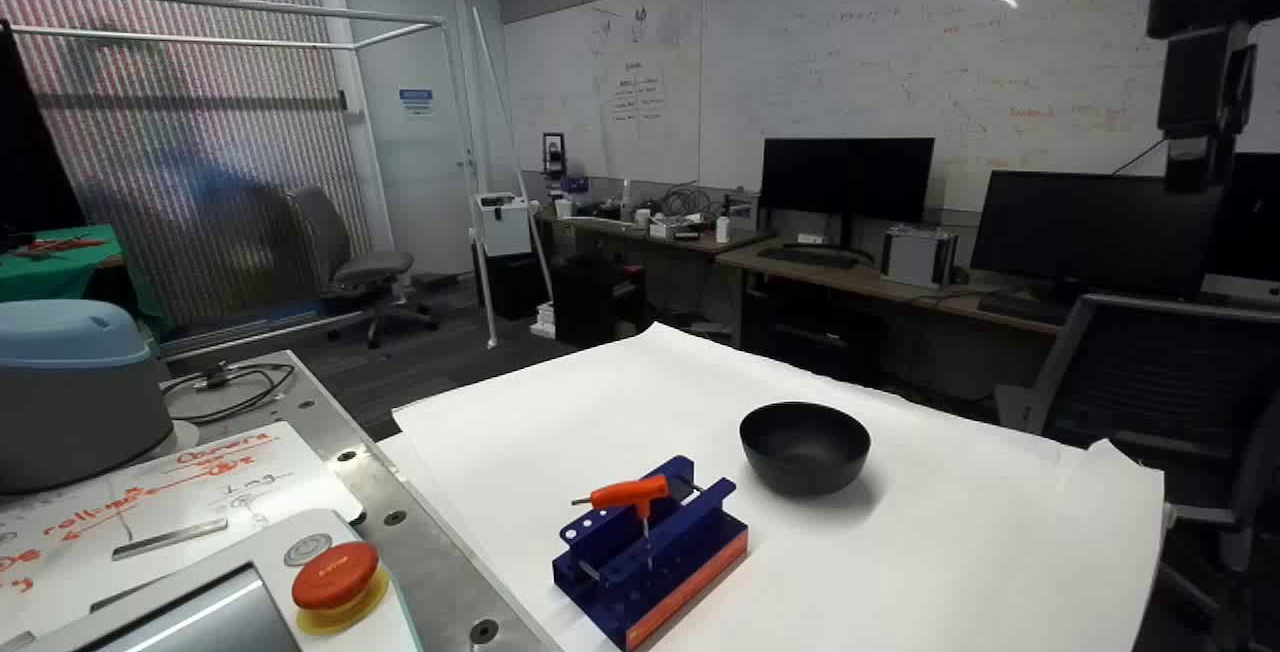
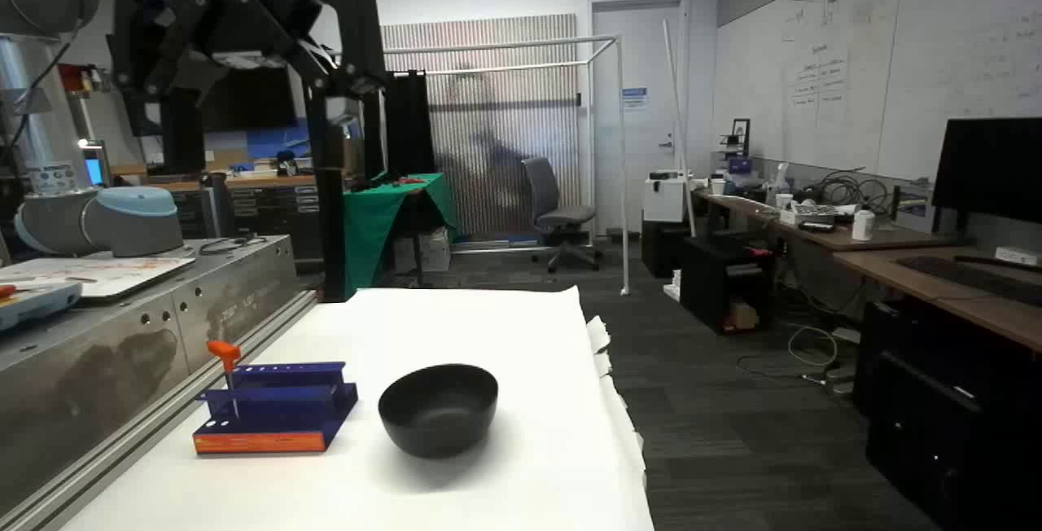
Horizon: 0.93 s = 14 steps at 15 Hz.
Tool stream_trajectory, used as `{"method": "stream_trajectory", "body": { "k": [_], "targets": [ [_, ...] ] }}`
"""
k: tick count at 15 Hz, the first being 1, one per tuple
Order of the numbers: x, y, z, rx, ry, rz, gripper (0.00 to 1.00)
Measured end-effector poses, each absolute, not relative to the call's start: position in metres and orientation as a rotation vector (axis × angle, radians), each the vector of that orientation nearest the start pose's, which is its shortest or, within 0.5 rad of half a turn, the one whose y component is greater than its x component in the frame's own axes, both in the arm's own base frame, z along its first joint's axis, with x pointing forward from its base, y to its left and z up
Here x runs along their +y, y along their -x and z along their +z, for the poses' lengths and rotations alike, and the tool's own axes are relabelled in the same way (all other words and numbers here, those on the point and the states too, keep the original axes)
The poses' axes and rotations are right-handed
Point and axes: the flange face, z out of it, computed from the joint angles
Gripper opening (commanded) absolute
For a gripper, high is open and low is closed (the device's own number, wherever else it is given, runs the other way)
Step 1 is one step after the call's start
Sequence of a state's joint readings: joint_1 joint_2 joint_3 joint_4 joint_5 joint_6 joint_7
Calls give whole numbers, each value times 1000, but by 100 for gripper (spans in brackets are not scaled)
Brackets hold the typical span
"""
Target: Put the orange object in the black bowl
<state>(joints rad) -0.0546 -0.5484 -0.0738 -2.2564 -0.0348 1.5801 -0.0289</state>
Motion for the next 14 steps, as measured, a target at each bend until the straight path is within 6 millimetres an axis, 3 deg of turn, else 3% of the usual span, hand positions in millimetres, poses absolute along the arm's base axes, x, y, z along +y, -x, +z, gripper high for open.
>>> {"method": "stream_trajectory", "body": {
  "k": [7,9,11,14],
  "targets": [
    [-56,-366,564,131,3122,172,100],
    [-47,-371,561,134,3132,164,100],
    [-16,-385,555,86,3165,117,100],
    [57,-408,536,-116,3215,45,100]
  ]
}}
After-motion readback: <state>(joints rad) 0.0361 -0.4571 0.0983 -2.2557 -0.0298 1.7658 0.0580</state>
